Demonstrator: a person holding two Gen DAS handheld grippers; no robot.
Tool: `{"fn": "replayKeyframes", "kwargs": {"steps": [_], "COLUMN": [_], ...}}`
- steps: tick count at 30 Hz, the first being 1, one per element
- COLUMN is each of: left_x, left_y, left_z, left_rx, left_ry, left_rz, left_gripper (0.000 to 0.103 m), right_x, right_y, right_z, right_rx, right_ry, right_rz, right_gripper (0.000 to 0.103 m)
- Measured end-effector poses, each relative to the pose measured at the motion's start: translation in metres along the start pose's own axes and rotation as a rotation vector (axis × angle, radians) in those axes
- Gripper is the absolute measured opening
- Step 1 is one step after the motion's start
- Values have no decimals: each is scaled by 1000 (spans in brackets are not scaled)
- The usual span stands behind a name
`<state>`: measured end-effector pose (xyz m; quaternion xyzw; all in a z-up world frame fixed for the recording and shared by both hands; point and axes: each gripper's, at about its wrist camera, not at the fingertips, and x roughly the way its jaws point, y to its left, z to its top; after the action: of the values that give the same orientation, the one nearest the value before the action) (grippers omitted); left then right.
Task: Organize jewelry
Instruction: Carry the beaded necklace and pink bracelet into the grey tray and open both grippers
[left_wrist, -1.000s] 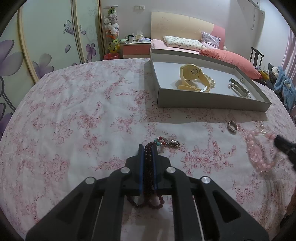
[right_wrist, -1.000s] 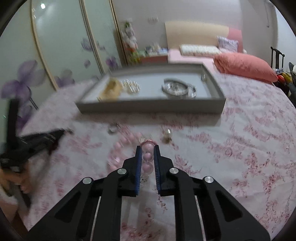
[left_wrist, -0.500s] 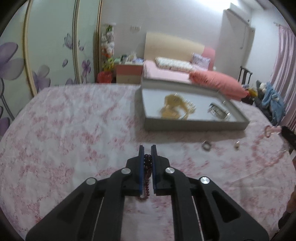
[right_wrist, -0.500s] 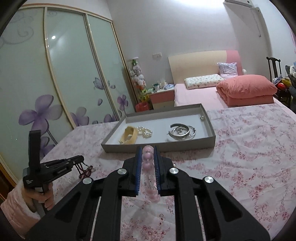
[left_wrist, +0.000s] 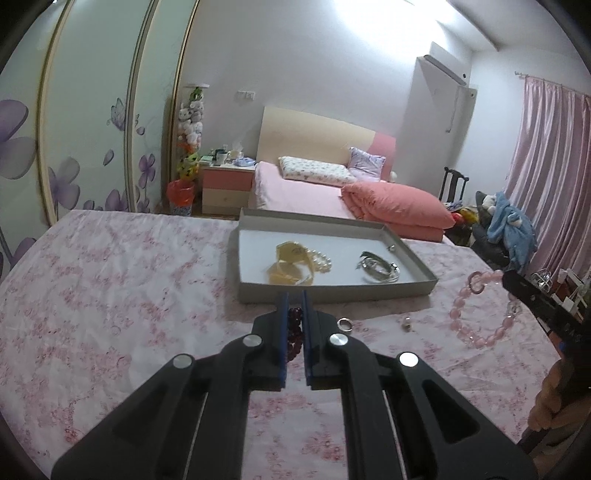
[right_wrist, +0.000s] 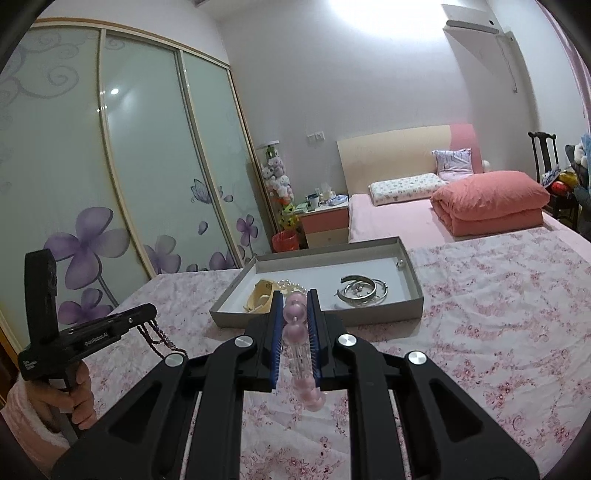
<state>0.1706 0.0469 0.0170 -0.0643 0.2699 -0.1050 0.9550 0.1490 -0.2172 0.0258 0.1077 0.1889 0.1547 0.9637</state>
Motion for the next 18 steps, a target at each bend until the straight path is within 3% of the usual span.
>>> {"fn": "replayKeyframes", "kwargs": {"steps": [18], "left_x": [-38], "left_y": [-20], "left_z": [22], "left_rx": [25], "left_ry": [-122], "left_rz": [-35], "left_gripper": [8], "right_x": [-9], "right_y": [11], "right_z": [3], "right_rx": [-38], "right_ry": [-61], "right_rz": [-1], "right_gripper": [14]}}
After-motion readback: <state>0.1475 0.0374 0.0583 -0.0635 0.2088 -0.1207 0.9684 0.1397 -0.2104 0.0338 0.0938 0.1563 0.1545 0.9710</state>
